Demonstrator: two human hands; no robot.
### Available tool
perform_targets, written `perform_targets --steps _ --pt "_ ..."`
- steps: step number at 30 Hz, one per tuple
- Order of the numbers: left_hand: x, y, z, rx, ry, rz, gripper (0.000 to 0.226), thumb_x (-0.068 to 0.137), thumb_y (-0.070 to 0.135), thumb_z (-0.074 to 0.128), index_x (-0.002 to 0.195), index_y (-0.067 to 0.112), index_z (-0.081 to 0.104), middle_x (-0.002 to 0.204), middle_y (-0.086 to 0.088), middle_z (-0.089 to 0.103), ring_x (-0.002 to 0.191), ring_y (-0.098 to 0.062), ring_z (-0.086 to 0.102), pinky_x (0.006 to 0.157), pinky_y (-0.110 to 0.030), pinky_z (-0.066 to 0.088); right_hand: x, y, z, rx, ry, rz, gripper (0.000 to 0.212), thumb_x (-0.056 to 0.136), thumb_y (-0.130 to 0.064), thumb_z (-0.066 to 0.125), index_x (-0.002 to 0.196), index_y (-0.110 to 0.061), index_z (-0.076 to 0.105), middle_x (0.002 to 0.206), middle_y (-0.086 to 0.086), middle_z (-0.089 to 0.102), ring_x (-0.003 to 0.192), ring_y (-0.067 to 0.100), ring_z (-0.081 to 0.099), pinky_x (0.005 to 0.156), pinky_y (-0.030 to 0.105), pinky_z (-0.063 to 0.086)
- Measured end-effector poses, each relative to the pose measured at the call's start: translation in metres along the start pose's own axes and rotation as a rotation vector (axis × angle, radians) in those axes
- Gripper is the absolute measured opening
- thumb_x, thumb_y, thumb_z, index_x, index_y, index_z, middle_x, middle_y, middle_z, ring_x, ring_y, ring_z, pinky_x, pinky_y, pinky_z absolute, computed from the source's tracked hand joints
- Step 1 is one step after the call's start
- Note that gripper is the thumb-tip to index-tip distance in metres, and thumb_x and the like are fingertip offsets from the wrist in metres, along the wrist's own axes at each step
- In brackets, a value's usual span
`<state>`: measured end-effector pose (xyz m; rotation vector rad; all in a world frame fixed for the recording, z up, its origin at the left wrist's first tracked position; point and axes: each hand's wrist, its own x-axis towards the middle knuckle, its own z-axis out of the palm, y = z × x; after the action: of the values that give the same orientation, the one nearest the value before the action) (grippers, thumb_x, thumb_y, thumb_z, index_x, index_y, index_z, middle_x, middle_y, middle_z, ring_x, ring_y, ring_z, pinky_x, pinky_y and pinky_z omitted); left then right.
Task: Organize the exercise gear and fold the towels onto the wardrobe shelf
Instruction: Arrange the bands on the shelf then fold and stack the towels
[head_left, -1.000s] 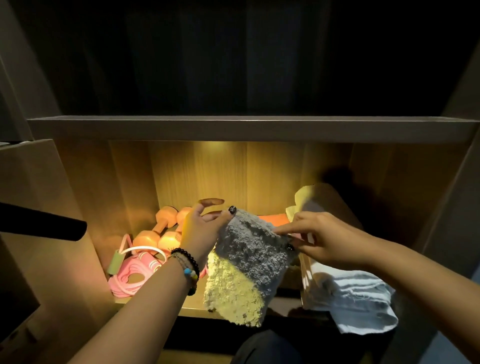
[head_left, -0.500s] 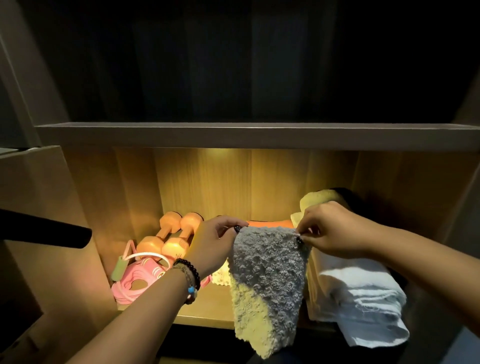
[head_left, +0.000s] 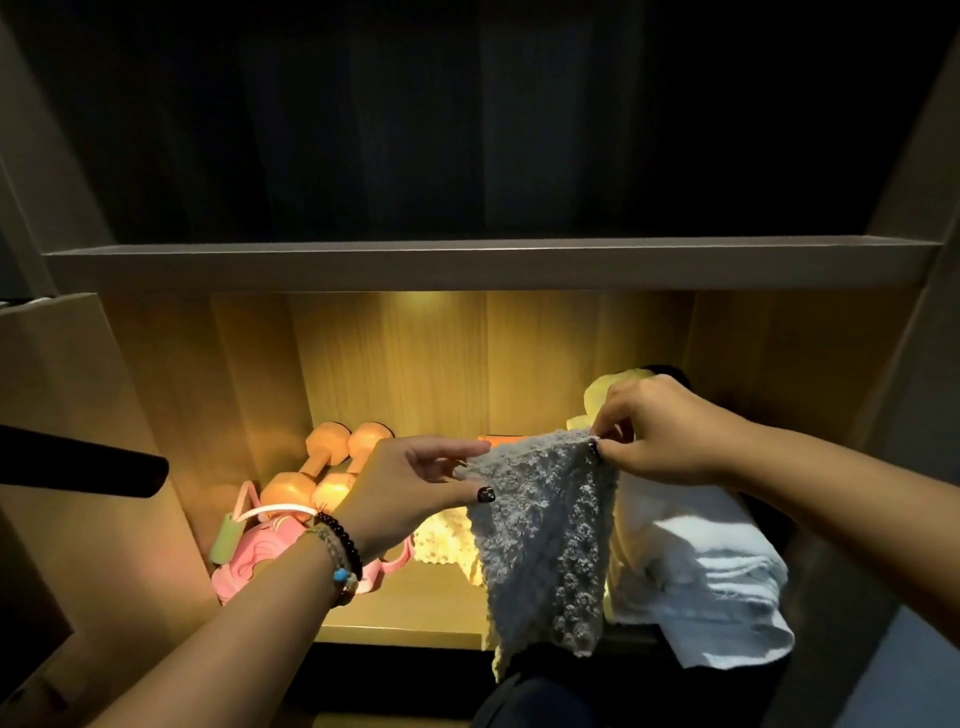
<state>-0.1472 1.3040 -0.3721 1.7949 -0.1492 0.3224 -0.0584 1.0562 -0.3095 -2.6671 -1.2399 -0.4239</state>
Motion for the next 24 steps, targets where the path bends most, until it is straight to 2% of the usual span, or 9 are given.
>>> perform_targets --steps 3,5,7,10,13,17,19,21,24 --pt "0.003 -0.007 -0.001 0.291 -0.030 0.088 0.031 0.077 0.004 0.077 0.100 0.024 0.076 0.094 0.002 0.073 0.089 -0.008 0.067 0.080 -0.019 0.054 0.001 -0.002 0.001 0.069 -0.001 0.038 0.017 0.086 -0.020 0.062 0.088 -0.013 0.078 0.082 -0.002 0.070 0.065 0.002 0.054 0.062 0.009 0.036" --pt "0.005 -0.013 0.001 0.408 -0.001 0.154 0.026 0.081 0.006 0.074 0.097 0.026 0.077 0.089 0.000 0.071 0.079 -0.007 0.061 0.072 -0.019 0.052 0.003 -0.003 0.003 0.106 0.008 0.063 0.016 0.087 -0.021 0.064 0.091 -0.015 0.078 0.081 -0.006 0.070 0.063 -0.004 0.051 0.058 0.005 0.032" --pt "0.006 -0.018 0.003 0.407 0.067 0.157 0.024 0.081 0.009 0.074 0.091 0.030 0.077 0.086 0.001 0.071 0.077 -0.014 0.060 0.068 -0.026 0.053 0.005 -0.003 0.005 0.120 0.003 0.072 0.015 0.087 -0.022 0.065 0.091 -0.015 0.078 0.076 -0.009 0.065 0.064 -0.003 0.052 0.060 0.006 0.034" --pt "0.006 -0.022 0.005 0.359 0.196 0.122 0.019 0.079 0.012 0.076 0.083 0.031 0.078 0.081 0.003 0.072 0.078 -0.021 0.062 0.070 -0.034 0.055 0.005 -0.005 0.010 0.130 0.006 0.055 0.014 0.087 -0.022 0.065 0.088 -0.015 0.077 0.077 -0.008 0.066 0.070 0.003 0.058 0.068 0.021 0.048" --pt "0.004 -0.026 0.004 0.294 0.276 0.074 0.013 0.077 0.011 0.078 0.080 0.024 0.079 0.073 0.009 0.072 0.071 -0.014 0.063 0.068 -0.031 0.057 0.003 -0.009 0.013 0.150 -0.015 0.038 0.012 0.085 -0.021 0.064 0.081 -0.016 0.074 0.078 -0.004 0.067 0.074 0.011 0.061 0.071 0.032 0.051" --pt "0.003 -0.029 0.001 0.263 0.295 0.042 0.008 0.076 0.011 0.080 0.080 0.018 0.079 0.073 0.006 0.073 0.071 -0.014 0.065 0.065 -0.030 0.057 0.001 -0.011 0.016 0.178 -0.021 0.057 0.010 0.083 -0.019 0.067 0.080 -0.015 0.075 0.077 -0.003 0.070 0.073 0.008 0.064 0.070 0.031 0.055" --pt "0.004 -0.028 0.000 0.249 0.312 0.033 0.008 0.077 0.008 0.078 0.080 0.016 0.079 0.070 0.005 0.072 0.065 -0.005 0.063 0.060 -0.021 0.052 0.001 -0.011 0.020 0.205 0.000 0.082 0.007 0.081 -0.018 0.070 0.081 -0.014 0.077 0.078 -0.003 0.071 0.073 0.007 0.064 0.070 0.030 0.055" --pt "0.004 -0.026 0.000 0.251 0.310 0.042 0.010 0.079 0.007 0.076 0.081 0.017 0.077 0.070 0.008 0.071 0.064 0.001 0.063 0.062 -0.015 0.050 -0.001 -0.010 0.024 0.233 0.041 0.115 0.006 0.080 -0.016 0.071 0.082 -0.014 0.077 0.079 -0.003 0.071 0.073 0.005 0.063 0.071 0.028 0.056" --pt "0.006 -0.024 -0.001 0.280 0.298 0.041 0.017 0.082 0.010 0.073 0.094 0.023 0.071 0.083 0.005 0.071 0.077 -0.005 0.065 0.070 -0.016 0.052 -0.002 -0.012 0.029 0.301 0.103 0.170 0.003 0.080 -0.012 0.071 0.080 -0.013 0.074 0.078 -0.004 0.069 0.074 0.007 0.063 0.071 0.032 0.058"
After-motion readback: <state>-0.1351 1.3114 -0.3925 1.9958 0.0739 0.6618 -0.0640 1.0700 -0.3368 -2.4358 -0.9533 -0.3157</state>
